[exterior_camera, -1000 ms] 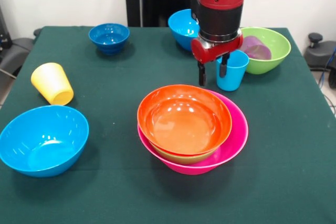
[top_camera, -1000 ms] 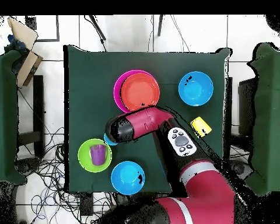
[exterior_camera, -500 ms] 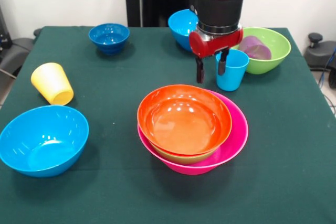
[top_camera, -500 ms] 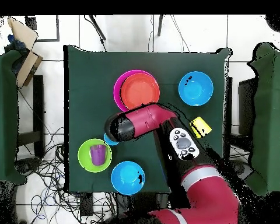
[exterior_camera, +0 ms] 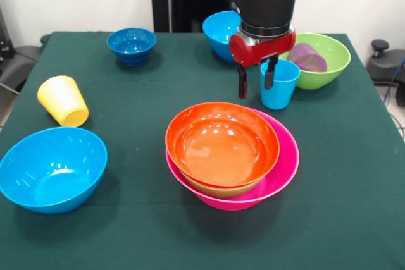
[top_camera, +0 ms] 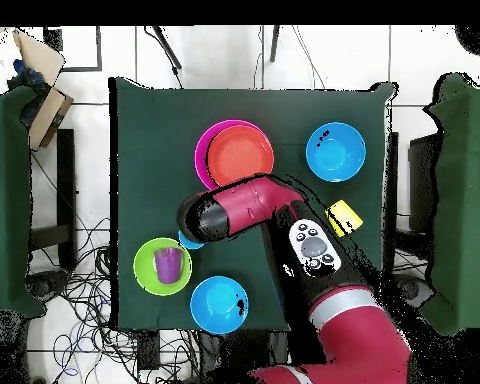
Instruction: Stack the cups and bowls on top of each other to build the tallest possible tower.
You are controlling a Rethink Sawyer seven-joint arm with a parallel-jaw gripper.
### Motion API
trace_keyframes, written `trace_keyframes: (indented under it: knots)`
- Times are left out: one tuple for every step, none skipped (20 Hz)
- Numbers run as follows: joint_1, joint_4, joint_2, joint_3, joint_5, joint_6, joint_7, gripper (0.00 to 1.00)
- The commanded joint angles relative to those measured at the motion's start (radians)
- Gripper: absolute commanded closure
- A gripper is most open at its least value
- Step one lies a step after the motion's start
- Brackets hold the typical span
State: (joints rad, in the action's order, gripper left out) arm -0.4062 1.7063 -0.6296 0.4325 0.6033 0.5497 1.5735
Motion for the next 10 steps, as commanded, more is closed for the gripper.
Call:
trace_keyframes:
  knots:
    - [0.047, 0.031, 0.031, 0.025, 0.012, 0.02, 0.012, 0.0]
    - [0.051, 0.03, 0.033, 0.023, 0.012, 0.017, 0.017, 0.0]
    - [0.054, 0.033, 0.033, 0.021, 0.011, 0.015, 0.022, 0.0]
    - [0.059, 0.035, 0.033, 0.019, 0.01, 0.014, 0.026, 0.0]
    - [0.061, 0.04, 0.029, 0.019, 0.008, 0.014, 0.028, 0.0]
    - [0.062, 0.046, 0.024, 0.019, 0.006, 0.016, 0.029, 0.0]
    - [0.062, 0.053, 0.017, 0.02, 0.003, 0.017, 0.028, 0.0]
    - [0.063, 0.062, 0.008, 0.021, -0.002, 0.021, 0.028, 0.0]
    - [0.062, 0.072, -0.002, 0.023, -0.007, 0.025, 0.027, 0.0]
    - [0.063, 0.082, -0.013, 0.023, -0.013, 0.028, 0.029, 0.0]
